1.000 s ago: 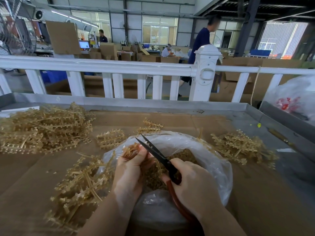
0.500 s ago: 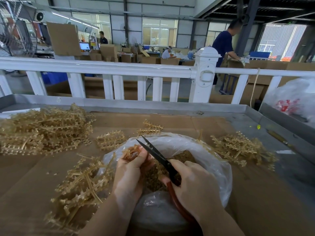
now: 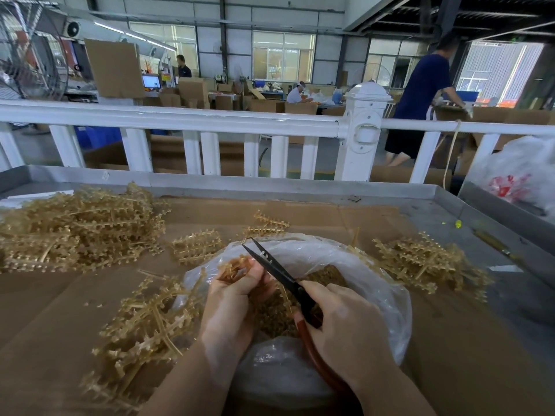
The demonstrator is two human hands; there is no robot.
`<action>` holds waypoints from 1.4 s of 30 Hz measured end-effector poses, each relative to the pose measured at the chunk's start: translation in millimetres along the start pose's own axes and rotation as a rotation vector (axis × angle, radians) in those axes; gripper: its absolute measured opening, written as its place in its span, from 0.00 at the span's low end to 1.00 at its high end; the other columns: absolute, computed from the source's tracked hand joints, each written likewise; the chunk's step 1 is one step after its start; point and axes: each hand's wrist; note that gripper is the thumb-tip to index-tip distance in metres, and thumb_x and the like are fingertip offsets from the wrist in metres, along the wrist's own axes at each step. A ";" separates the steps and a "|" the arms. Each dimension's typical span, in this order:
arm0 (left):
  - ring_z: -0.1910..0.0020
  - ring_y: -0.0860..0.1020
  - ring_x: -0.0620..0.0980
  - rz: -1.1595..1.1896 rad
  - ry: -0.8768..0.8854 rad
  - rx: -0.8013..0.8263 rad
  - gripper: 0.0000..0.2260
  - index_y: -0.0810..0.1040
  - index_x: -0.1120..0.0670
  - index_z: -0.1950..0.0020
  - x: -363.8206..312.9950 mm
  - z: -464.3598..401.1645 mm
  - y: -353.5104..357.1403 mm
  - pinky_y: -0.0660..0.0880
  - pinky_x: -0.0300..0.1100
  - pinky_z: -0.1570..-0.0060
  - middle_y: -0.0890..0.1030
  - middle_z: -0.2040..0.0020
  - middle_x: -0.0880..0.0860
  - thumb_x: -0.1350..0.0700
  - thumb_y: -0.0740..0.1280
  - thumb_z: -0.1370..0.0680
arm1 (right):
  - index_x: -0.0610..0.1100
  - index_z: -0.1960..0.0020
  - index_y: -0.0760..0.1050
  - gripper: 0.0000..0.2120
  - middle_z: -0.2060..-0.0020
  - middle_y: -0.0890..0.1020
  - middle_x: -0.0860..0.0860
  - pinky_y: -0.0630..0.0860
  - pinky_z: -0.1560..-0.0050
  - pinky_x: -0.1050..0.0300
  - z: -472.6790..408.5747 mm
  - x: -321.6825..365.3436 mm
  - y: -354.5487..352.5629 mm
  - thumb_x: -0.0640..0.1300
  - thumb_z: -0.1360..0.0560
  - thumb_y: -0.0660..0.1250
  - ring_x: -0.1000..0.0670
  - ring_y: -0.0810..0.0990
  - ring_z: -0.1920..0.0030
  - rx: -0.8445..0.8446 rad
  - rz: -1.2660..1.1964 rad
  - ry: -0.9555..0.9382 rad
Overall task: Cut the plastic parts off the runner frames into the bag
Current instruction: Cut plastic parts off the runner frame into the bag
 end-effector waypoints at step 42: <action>0.48 0.83 0.54 0.006 0.022 0.027 0.12 0.82 0.50 0.41 1.9 -1.0 4.2 0.81 0.44 0.53 0.82 0.46 0.59 0.51 0.62 0.21 | 0.49 0.55 0.78 0.03 0.68 0.78 0.56 0.76 0.65 0.57 -1.1 0.2 1.9 0.48 0.27 0.69 0.54 0.77 0.66 -0.077 -0.116 0.036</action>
Point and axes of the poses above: each hand's wrist, its own z-axis away from the middle knuckle, its own y-axis out of the palm, x = y × z
